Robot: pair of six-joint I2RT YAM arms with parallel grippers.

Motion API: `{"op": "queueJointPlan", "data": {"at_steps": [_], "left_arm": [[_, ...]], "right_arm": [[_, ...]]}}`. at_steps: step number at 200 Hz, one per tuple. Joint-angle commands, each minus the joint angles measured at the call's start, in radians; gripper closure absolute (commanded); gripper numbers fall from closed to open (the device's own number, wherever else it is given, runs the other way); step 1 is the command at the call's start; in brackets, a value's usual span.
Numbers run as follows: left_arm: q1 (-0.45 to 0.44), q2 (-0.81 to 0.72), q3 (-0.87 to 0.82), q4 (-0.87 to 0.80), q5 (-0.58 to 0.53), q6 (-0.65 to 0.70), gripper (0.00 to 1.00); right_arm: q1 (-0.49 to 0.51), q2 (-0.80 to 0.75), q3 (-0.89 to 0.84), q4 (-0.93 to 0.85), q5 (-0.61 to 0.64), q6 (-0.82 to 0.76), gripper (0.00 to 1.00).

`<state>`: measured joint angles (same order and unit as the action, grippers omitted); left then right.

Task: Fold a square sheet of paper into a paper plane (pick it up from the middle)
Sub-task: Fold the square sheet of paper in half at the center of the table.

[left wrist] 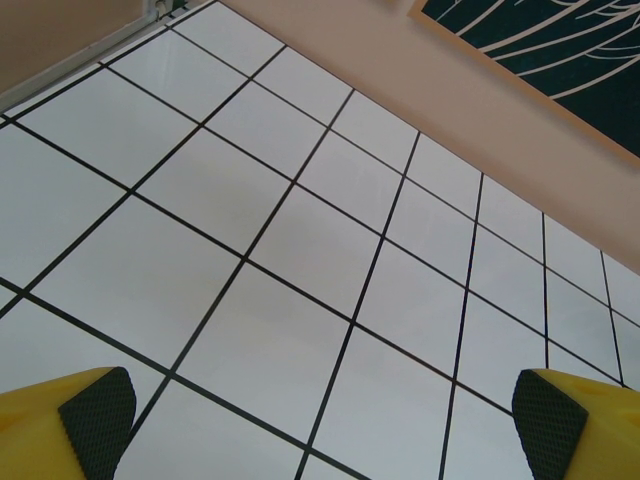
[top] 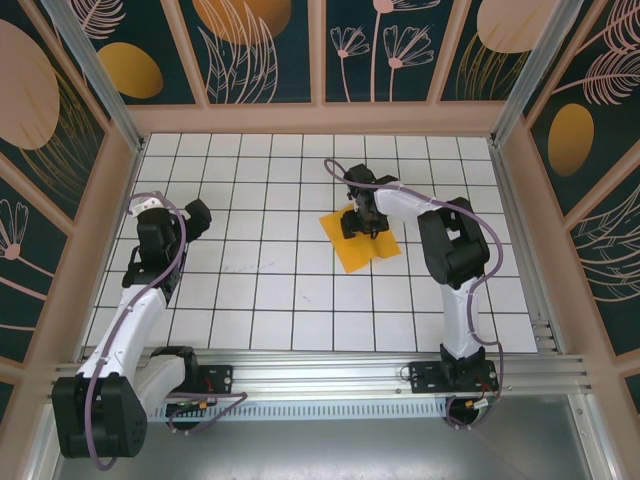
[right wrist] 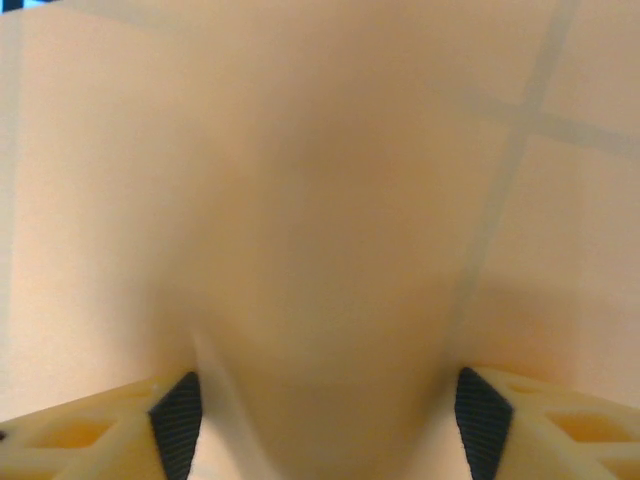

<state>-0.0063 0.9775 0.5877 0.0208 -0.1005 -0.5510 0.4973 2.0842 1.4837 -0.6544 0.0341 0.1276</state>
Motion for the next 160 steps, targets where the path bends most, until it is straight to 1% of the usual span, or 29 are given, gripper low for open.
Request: {"op": "queueJointPlan", "data": {"at_steps": [1, 26, 57, 61, 76, 91, 112, 129, 145, 160], "left_arm": [[0.006, 0.007, 0.030, -0.013, 0.016, 0.011, 0.02], [0.006, 0.016, 0.033, -0.017, 0.050, -0.004, 0.01], [0.006, 0.048, 0.030, -0.012, 0.183, -0.034, 0.02], [0.006, 0.055, 0.027, -0.004, 0.206, -0.040, 0.02], [0.006, 0.080, 0.016, 0.031, 0.308, -0.056, 0.02], [0.006, 0.104, 0.003, 0.079, 0.420, -0.074, 0.05], [0.005, 0.118, -0.004, 0.113, 0.496, -0.101, 0.07], [-0.007, 0.119, -0.033, 0.181, 0.571, -0.153, 0.08], [-0.042, 0.125, -0.060, 0.237, 0.602, -0.198, 0.09], [-0.094, 0.138, -0.070, 0.254, 0.581, -0.213, 0.09]], "right_arm": [[-0.007, 0.032, -0.046, -0.050, -0.015, 0.013, 0.41], [0.011, -0.052, -0.066, -0.002, -0.182, 0.052, 0.60], [0.044, -0.197, -0.167, 0.178, -0.433, 0.178, 0.79], [0.065, -0.215, -0.183, 0.208, -0.460, 0.201, 0.80], [0.092, -0.274, -0.246, 0.338, -0.573, 0.281, 0.82], [0.113, -0.316, -0.299, 0.454, -0.635, 0.369, 0.86], [0.119, -0.361, -0.358, 0.576, -0.662, 0.461, 0.86], [0.112, -0.379, -0.404, 0.649, -0.663, 0.514, 0.86], [0.102, -0.379, -0.437, 0.695, -0.661, 0.533, 0.85], [0.086, -0.363, -0.458, 0.719, -0.659, 0.536, 0.85]]}}
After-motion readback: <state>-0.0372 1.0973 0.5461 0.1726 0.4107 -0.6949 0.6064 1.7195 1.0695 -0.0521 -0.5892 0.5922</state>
